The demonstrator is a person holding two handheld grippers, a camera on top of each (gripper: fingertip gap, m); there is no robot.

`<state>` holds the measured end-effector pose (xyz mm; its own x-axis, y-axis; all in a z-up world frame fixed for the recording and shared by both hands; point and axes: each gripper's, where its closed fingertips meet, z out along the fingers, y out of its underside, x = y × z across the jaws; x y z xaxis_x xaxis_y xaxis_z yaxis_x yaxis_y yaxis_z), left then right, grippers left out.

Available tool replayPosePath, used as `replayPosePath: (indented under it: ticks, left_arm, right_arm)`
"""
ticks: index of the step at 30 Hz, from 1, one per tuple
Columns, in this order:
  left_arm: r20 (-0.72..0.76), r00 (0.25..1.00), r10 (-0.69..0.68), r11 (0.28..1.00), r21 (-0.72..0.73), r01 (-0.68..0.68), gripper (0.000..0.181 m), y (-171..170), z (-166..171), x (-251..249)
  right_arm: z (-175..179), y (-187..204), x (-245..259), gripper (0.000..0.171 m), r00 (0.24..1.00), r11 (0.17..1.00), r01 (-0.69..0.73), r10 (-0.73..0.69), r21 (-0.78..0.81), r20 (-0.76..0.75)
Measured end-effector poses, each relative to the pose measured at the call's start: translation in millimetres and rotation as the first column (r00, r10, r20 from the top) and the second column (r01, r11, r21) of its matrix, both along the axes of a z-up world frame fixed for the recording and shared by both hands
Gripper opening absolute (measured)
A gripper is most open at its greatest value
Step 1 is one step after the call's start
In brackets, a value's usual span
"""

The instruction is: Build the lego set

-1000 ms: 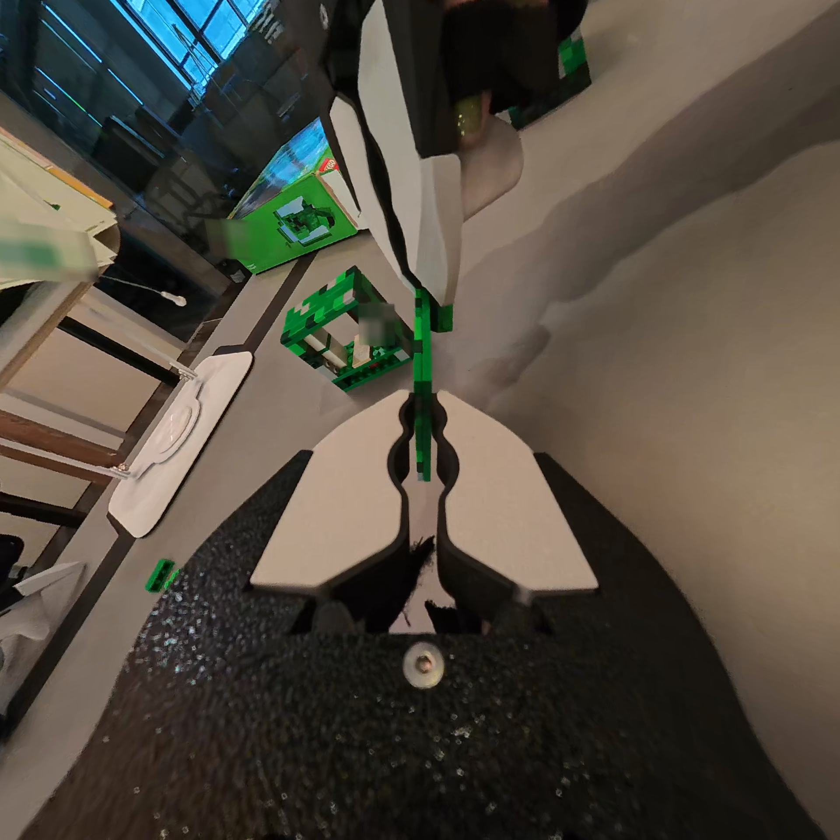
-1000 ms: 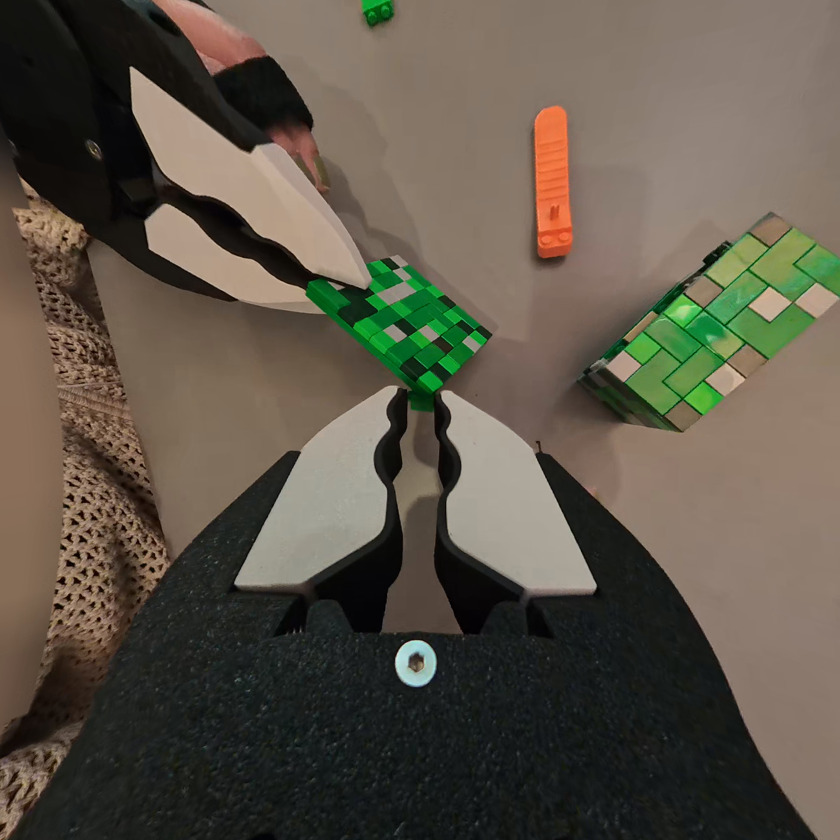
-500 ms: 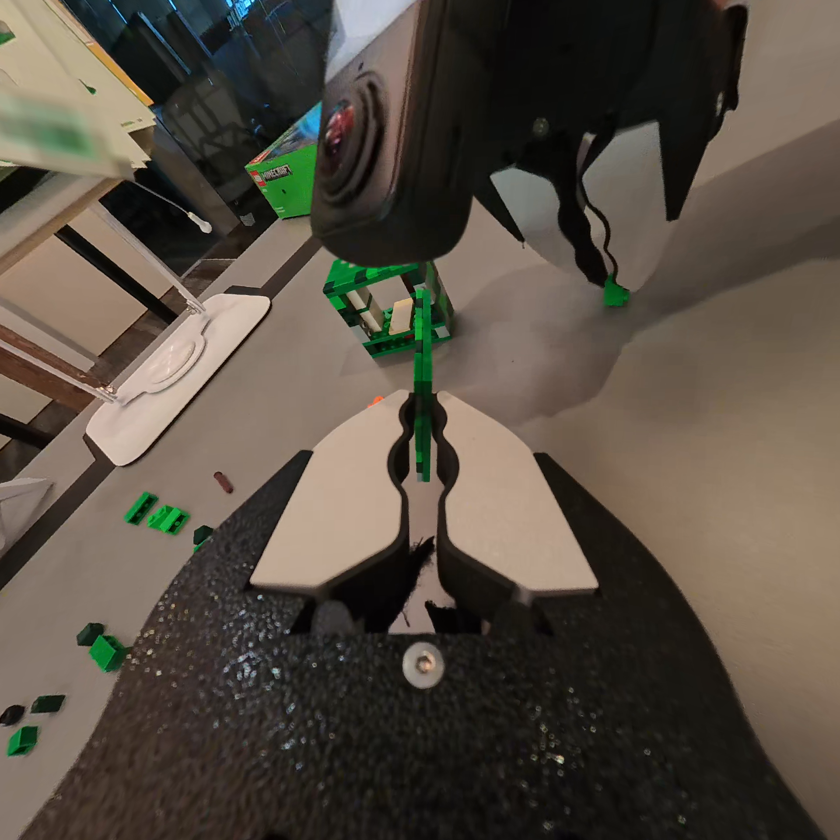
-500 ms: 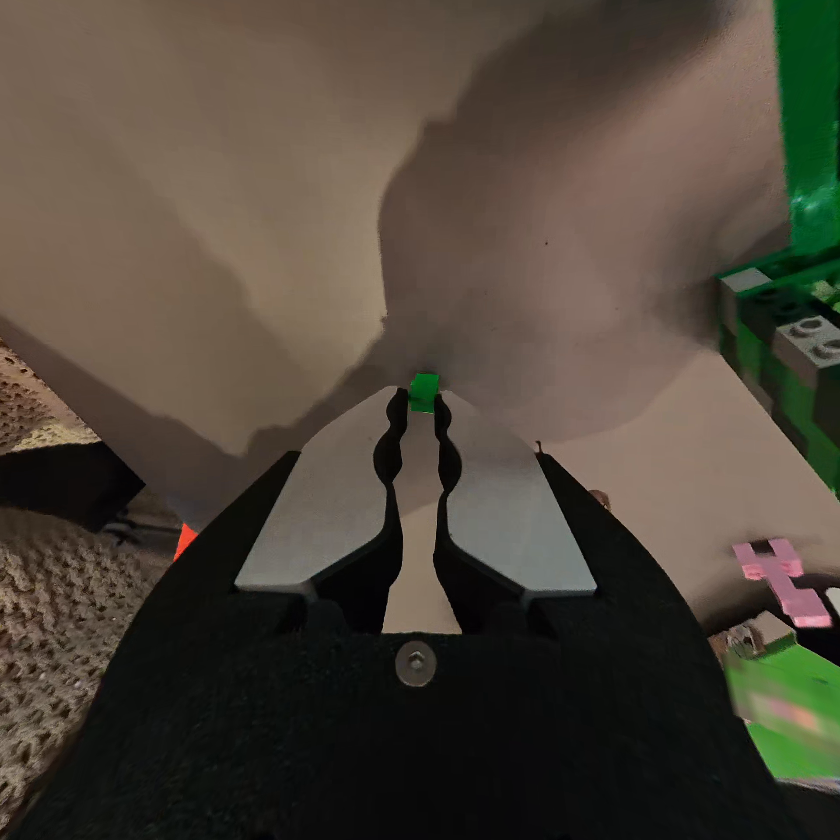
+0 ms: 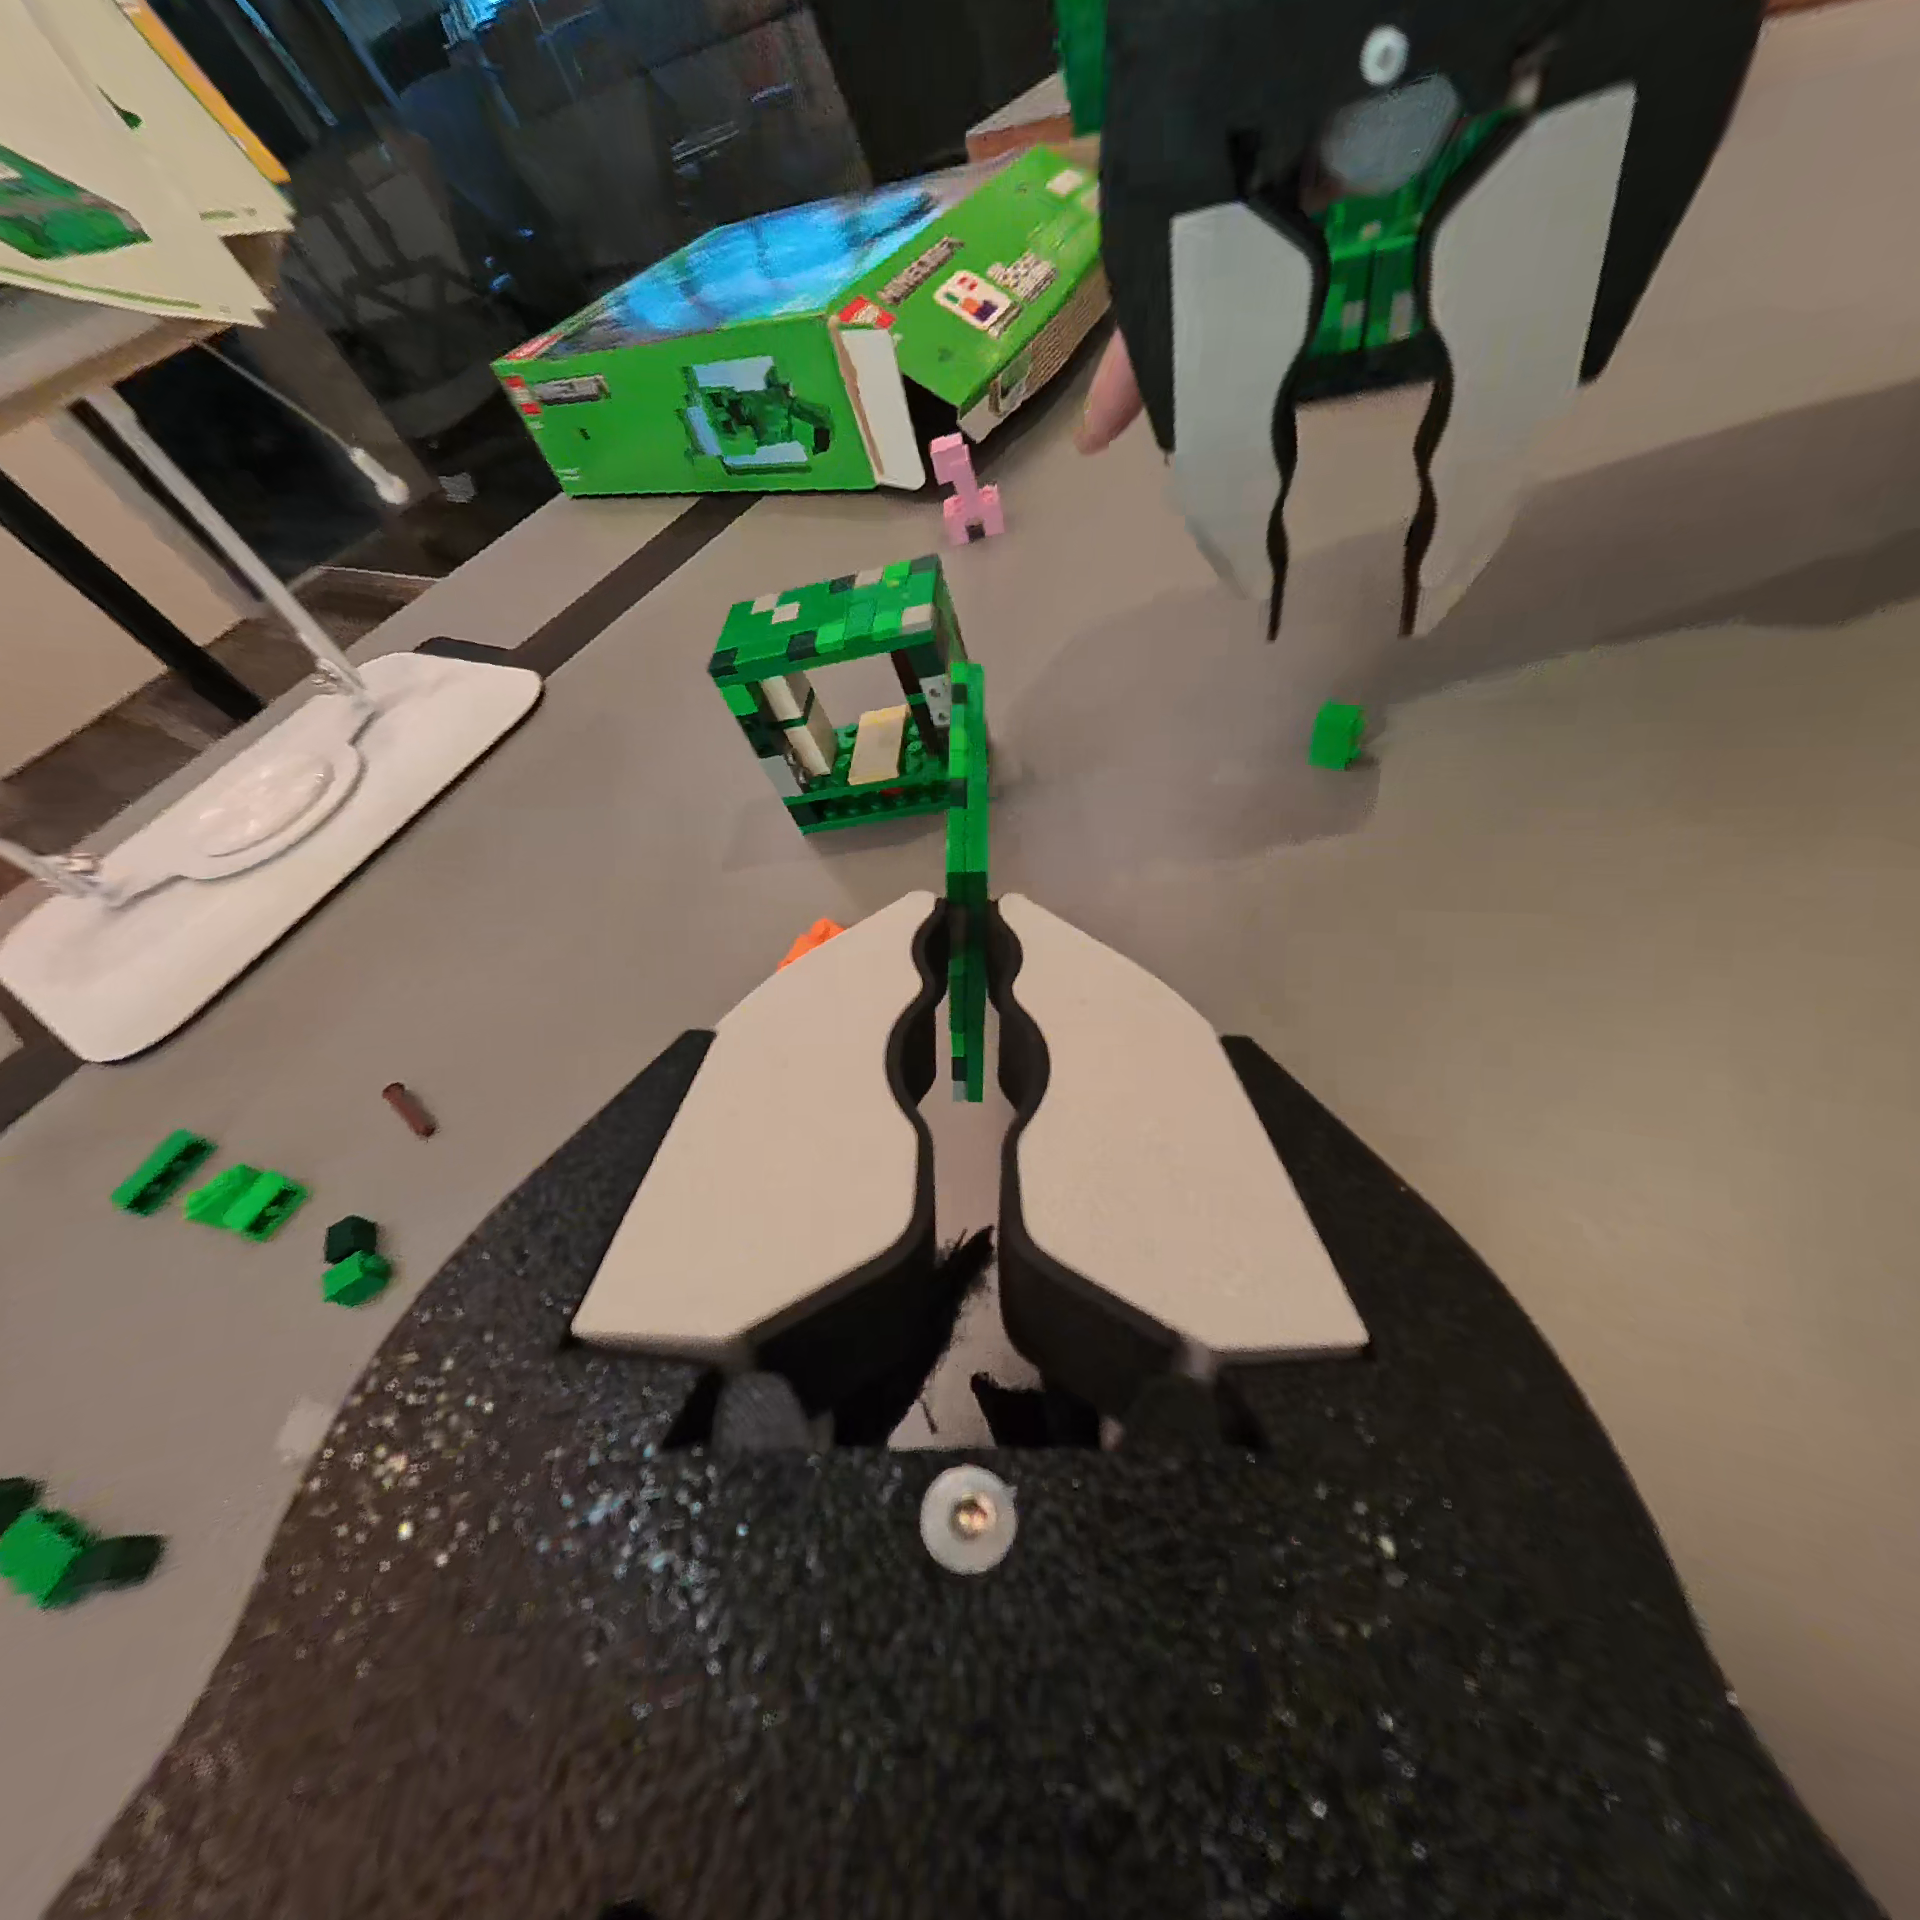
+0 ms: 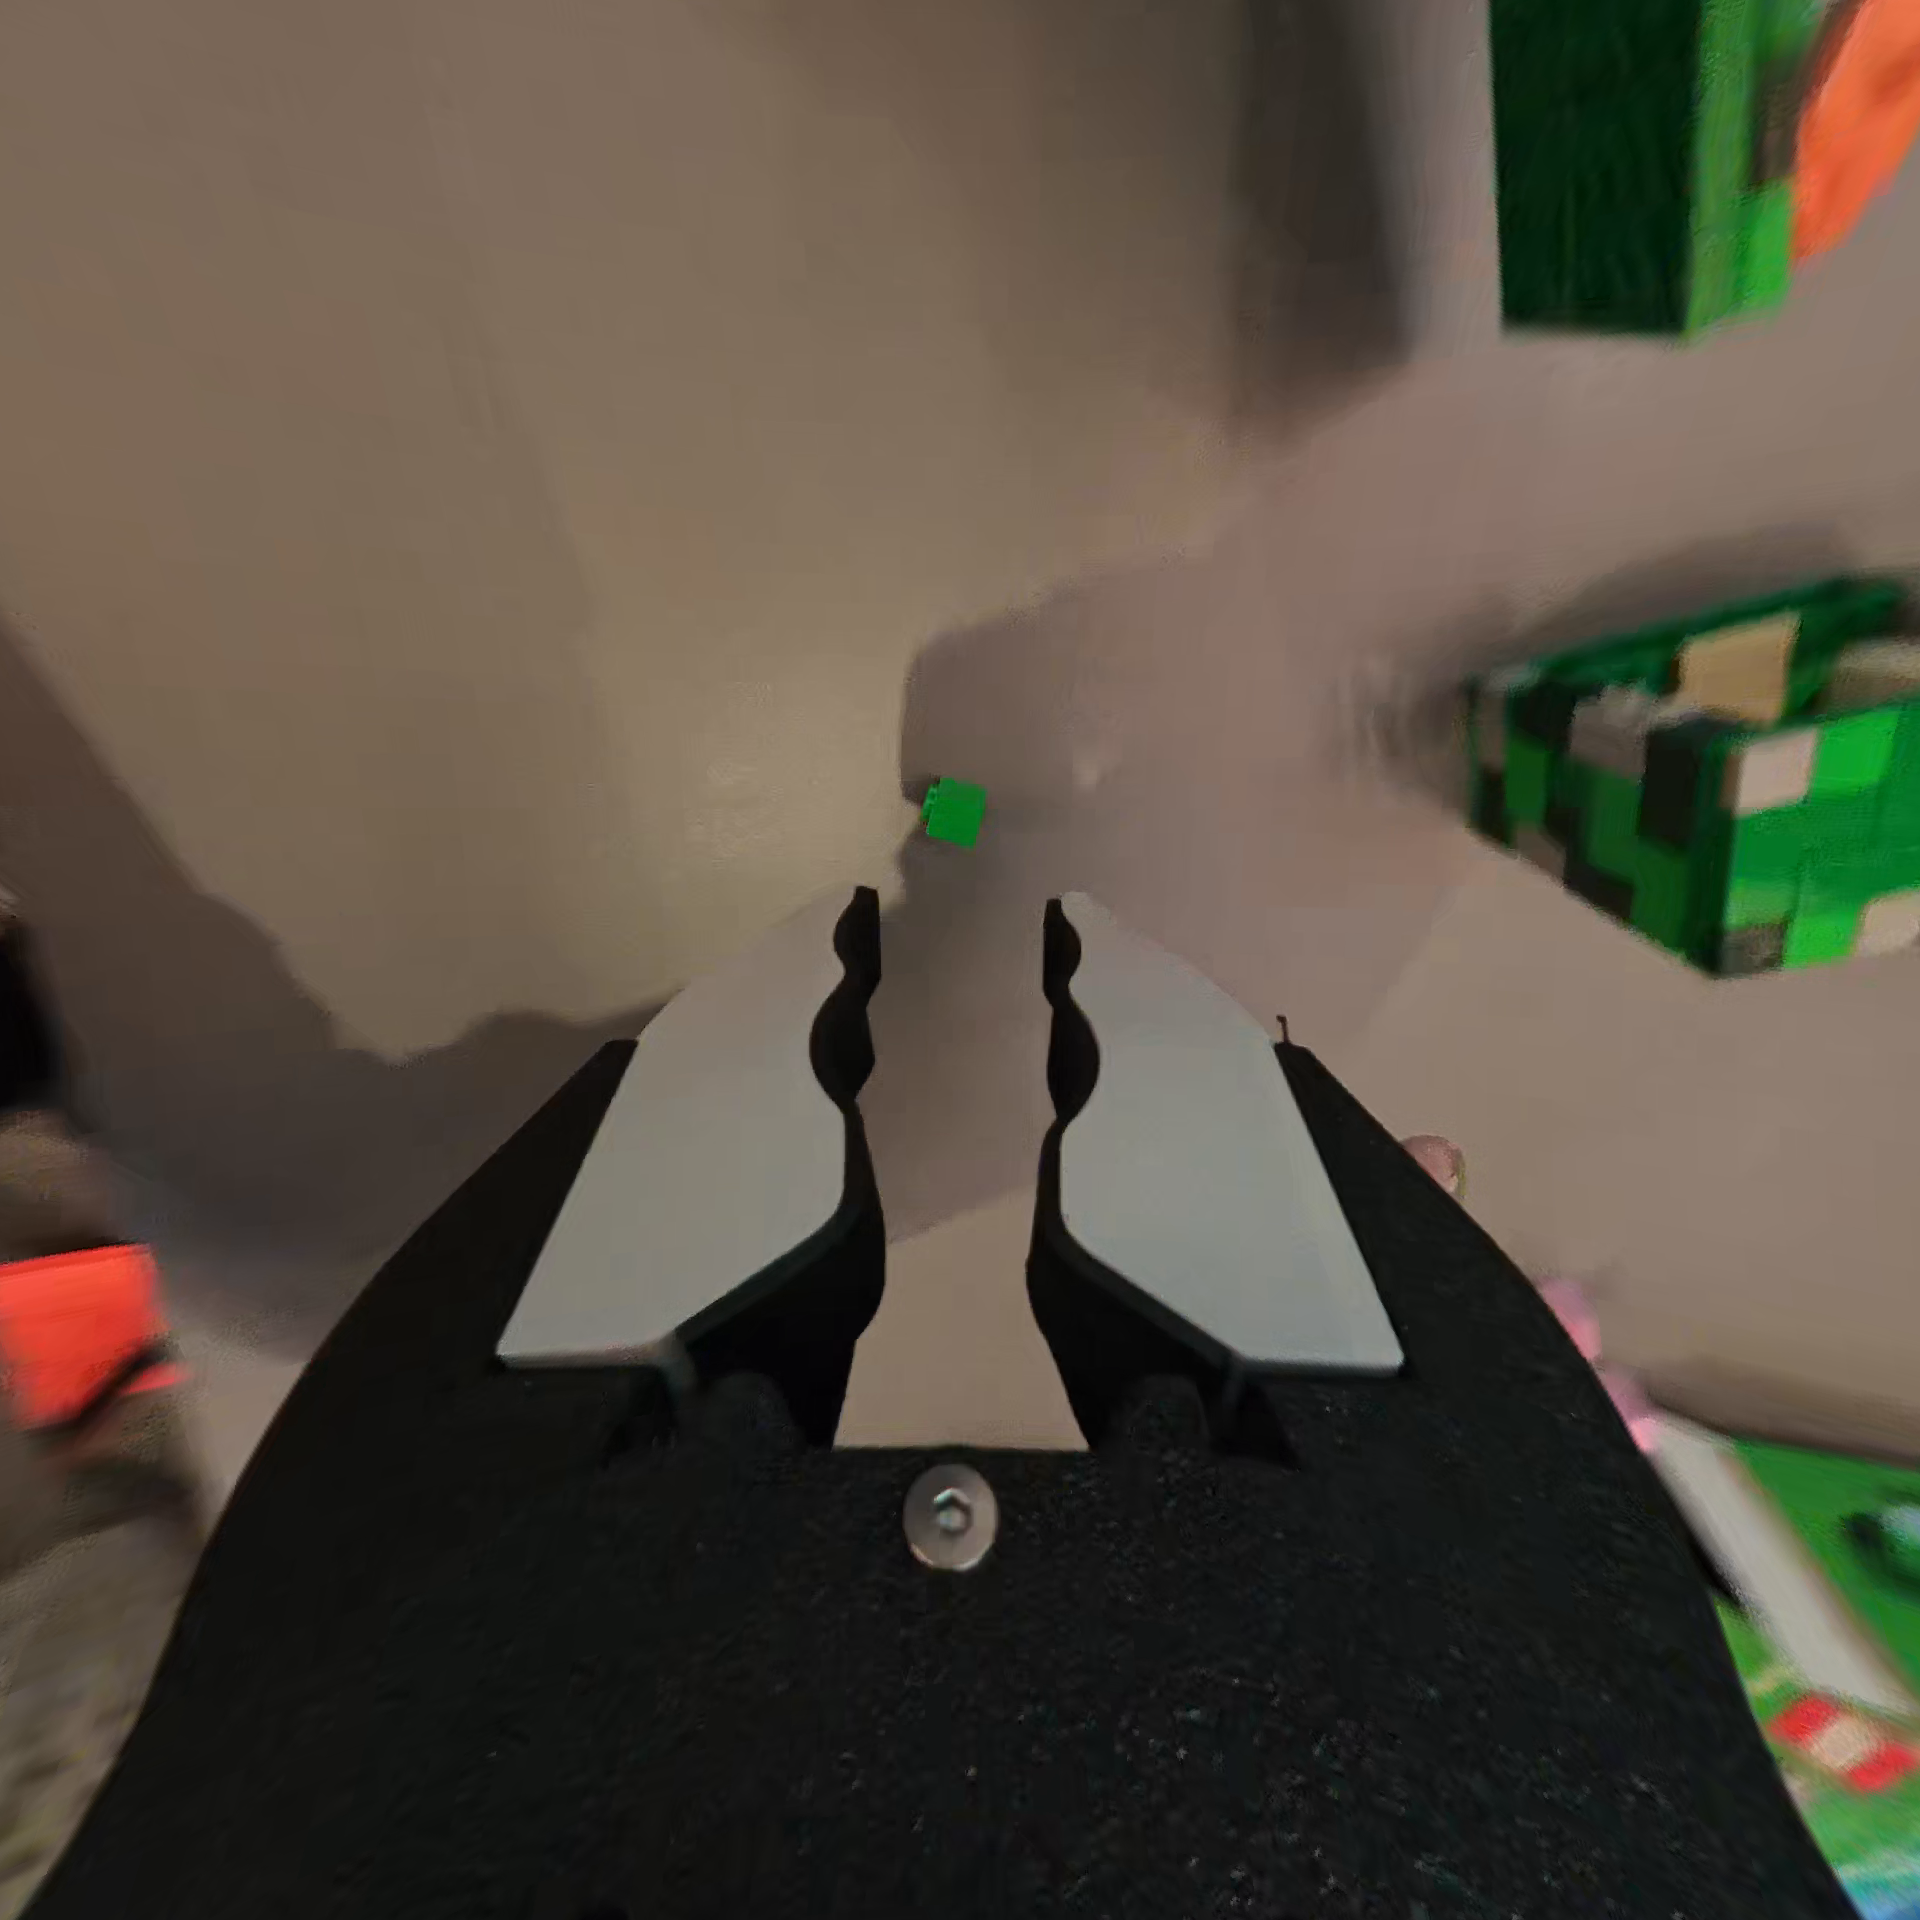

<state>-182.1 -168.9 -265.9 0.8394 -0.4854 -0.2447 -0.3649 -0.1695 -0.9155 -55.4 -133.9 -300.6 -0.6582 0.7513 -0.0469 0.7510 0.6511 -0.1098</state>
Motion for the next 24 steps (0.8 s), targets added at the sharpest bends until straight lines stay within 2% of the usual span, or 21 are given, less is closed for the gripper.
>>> replayPosePath:
  ticks: [2,4,5,10,13,20,24]
  left_arm:
    - [0.046,0.998,-0.047,0.999,-0.016,0.048,0.006,-2.2,1.3,3.1]
    - [0.063,0.996,-0.070,0.997,-0.037,0.073,0.006,-3.2,-0.9,4.6]
    - [0.060,0.996,-0.073,0.996,-0.046,0.076,0.006,-3.2,-2.6,4.3]
    - [0.063,0.995,-0.082,0.993,-0.074,0.086,0.006,-3.8,-6.6,5.2]
    - [0.066,0.995,-0.080,0.992,-0.088,0.086,0.006,-3.5,-9.0,4.4]
    - [0.124,0.990,-0.069,0.989,-0.125,0.084,0.006,-1.2,-14.8,-0.9]
    - [0.155,0.986,-0.065,0.987,-0.135,0.087,0.006,-0.5,-15.5,-1.9]
  right_arm:
    - [-4.7,-0.4,-1.8,0.030,0.976,0.982,-0.174,0.181,0.071,-0.122]
    - [-7.7,0.3,-5.6,0.046,0.932,0.943,-0.279,0.311,0.178,-0.185]
    - [-8.1,-0.4,-6.3,0.045,0.903,0.915,-0.336,0.380,0.223,-0.201]
    - [-10.0,-2.3,-3.4,0.036,0.754,0.744,-0.561,0.640,0.362,-0.146]
    - [-11.2,-5.9,-2.2,0.032,0.684,0.675,-0.649,0.720,0.351,-0.117]
    - [-17.8,0.6,-6.4,0.027,0.582,0.583,-0.750,0.806,0.312,-0.105]
    - [-20.4,0.7,-6.4,0.024,0.560,0.558,-0.776,0.824,0.293,-0.086]
